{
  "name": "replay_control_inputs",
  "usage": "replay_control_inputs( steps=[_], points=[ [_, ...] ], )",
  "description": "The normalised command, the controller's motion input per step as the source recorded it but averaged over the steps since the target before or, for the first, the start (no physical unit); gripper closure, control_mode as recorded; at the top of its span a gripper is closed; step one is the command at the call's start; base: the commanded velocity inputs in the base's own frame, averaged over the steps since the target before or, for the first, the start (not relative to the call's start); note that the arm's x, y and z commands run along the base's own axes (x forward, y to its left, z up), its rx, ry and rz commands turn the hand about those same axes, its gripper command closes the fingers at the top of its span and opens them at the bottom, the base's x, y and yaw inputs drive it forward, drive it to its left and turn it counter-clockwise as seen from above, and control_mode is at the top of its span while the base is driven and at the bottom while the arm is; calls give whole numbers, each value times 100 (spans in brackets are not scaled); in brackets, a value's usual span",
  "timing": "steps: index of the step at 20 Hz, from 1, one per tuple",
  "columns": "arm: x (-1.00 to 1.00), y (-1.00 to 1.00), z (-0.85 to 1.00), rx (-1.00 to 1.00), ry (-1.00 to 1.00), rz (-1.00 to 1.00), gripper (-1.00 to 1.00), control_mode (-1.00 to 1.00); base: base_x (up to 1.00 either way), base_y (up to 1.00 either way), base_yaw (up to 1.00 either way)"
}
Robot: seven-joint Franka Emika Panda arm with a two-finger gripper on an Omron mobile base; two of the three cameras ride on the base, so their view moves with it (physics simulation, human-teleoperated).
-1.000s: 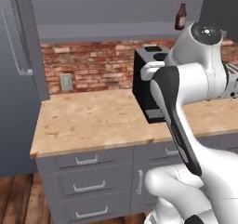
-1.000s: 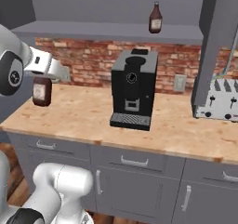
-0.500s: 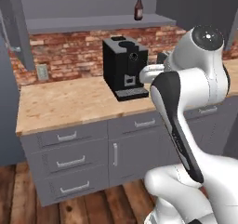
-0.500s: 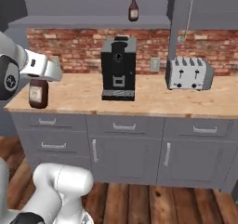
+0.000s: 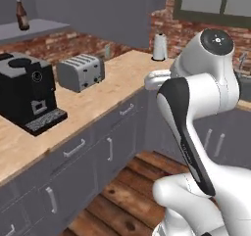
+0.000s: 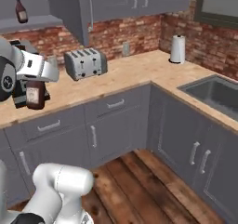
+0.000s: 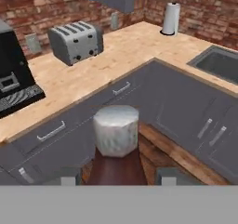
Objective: Move the ketchup and ketchup from the cabinet to the dining counter.
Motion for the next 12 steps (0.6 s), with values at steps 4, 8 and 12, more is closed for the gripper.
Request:
replay_control_inputs(
  steps=[4, 8, 12],
  points=[
    [0, 0, 0, 0, 0, 0, 100, 100, -8, 0, -95],
    [0, 0, 0, 0, 0, 0, 100, 100, -9, 0, -92],
    [0, 0, 0, 0, 0, 0, 100, 100, -10, -4, -90]
  ],
)
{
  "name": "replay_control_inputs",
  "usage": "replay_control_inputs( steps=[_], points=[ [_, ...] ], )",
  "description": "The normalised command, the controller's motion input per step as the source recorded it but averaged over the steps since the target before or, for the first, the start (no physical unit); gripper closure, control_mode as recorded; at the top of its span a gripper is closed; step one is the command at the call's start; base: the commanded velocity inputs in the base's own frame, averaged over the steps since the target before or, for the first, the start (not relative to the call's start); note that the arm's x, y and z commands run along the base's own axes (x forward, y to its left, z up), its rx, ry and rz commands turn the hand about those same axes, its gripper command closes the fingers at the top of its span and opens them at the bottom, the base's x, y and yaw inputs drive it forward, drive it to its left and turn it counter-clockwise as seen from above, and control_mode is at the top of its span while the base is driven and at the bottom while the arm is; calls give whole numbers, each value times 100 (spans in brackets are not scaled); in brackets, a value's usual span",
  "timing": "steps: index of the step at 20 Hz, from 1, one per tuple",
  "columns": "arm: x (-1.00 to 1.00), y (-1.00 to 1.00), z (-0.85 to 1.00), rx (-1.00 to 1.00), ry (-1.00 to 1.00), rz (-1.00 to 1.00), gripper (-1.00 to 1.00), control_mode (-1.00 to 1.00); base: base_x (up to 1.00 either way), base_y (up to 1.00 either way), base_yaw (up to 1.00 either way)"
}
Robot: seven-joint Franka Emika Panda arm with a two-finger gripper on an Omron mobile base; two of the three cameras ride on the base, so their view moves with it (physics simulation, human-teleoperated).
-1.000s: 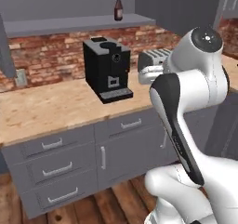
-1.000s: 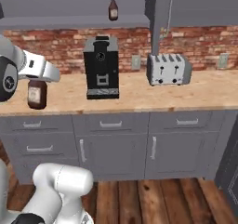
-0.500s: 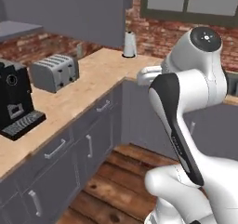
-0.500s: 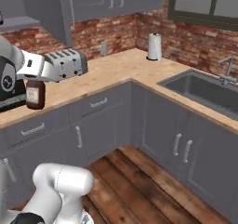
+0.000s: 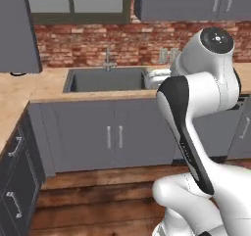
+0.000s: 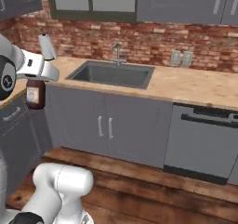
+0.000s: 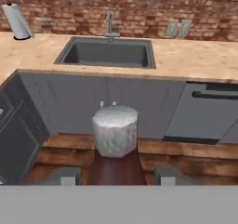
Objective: Move the ketchup and ketchup from the cabinet to the dining counter.
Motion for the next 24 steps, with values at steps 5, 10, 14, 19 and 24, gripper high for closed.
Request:
replay_control_inputs(
  steps=[5, 10, 14, 19, 24],
  points=[
    [0, 0, 0, 0, 0, 0, 100, 100, -8, -9, -89],
    [0, 0, 0, 0, 0, 0, 100, 100, -4, -16, -88],
    [0, 0, 0, 0, 0, 0, 100, 100, -2, -22, -88],
    [0, 0, 0, 0, 0, 0, 100, 100, 0, -22, -85],
    [0, 0, 0, 0, 0, 0, 100, 100, 0, -26, -81]
  ],
)
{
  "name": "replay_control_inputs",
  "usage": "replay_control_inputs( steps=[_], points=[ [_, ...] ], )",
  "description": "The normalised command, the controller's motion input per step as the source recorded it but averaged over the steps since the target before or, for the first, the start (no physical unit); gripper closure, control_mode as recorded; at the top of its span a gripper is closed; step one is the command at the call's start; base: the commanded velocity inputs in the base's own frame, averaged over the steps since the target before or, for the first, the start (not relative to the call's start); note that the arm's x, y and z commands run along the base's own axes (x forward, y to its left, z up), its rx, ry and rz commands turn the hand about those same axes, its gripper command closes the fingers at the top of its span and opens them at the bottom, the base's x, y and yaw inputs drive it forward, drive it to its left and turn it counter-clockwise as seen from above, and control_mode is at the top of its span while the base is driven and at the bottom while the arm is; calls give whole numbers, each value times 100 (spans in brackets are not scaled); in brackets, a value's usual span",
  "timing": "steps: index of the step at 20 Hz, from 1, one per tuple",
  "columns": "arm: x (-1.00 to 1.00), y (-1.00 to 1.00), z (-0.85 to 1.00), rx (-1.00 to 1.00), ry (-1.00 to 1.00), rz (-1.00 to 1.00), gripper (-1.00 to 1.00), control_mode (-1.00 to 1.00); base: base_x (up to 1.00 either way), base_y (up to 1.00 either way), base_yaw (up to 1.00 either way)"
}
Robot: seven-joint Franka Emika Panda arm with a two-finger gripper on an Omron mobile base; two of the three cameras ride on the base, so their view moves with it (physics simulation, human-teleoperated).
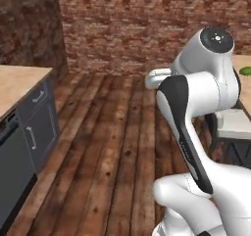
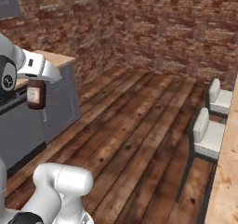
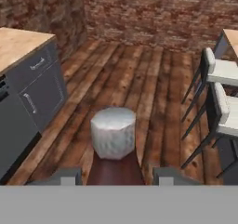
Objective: Move the ketchup and ketchup from the cabinet to the dining counter.
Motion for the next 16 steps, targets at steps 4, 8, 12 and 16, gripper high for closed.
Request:
replay_control_inputs(
  steps=[4, 8, 12, 16],
  points=[
    [0, 0, 0, 0, 0, 0, 100, 100, 0, -23, -78],
    [0, 0, 0, 0, 0, 0, 100, 100, 0, -17, -71],
    [0, 0, 0, 0, 0, 0, 100, 100, 0, -16, -69],
    [0, 0, 0, 0, 0, 0, 100, 100, 0, -3, -57]
  ],
)
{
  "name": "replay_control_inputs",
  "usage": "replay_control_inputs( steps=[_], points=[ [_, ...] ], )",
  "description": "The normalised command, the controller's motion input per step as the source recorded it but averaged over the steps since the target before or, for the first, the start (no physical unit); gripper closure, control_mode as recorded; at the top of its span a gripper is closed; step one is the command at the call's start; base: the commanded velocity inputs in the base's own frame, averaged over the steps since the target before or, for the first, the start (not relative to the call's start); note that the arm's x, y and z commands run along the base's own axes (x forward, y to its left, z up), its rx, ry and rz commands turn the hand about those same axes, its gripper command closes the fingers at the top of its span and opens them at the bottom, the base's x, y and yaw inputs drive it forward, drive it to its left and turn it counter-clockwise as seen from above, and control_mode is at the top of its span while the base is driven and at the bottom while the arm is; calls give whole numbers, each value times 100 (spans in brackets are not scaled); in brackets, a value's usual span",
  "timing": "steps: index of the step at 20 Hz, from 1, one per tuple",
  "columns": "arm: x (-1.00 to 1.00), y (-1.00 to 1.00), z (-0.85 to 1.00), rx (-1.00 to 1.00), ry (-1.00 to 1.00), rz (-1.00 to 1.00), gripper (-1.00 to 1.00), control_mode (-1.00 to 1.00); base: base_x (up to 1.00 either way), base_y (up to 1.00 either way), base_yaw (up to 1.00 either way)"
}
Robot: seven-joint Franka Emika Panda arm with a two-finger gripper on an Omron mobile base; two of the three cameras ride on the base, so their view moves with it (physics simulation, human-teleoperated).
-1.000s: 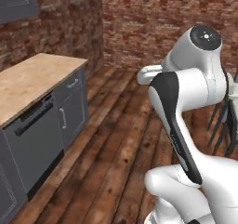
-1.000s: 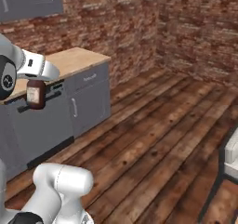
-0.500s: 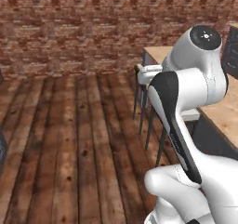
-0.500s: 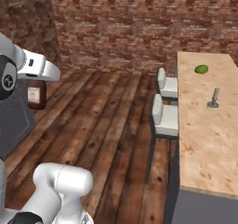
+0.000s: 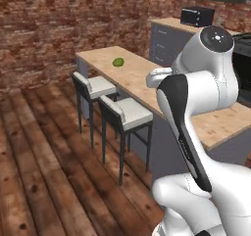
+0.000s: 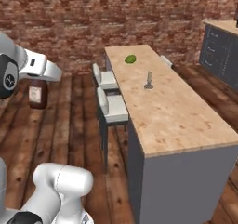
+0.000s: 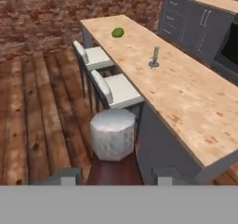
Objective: Move the ketchup and ketchup from the cabinet to the dining counter.
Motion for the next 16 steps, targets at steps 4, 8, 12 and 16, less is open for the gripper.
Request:
replay_control_inputs(
  steps=[4, 8, 12, 16],
  points=[
    [0, 0, 0, 0, 0, 0, 100, 100, 20, 0, -40],
    [0, 0, 0, 0, 0, 0, 100, 100, 49, 0, -40],
    [0, 0, 0, 0, 0, 0, 100, 100, 70, 0, -43],
    [0, 0, 0, 0, 0, 0, 100, 100, 76, 4, -44]
  ],
)
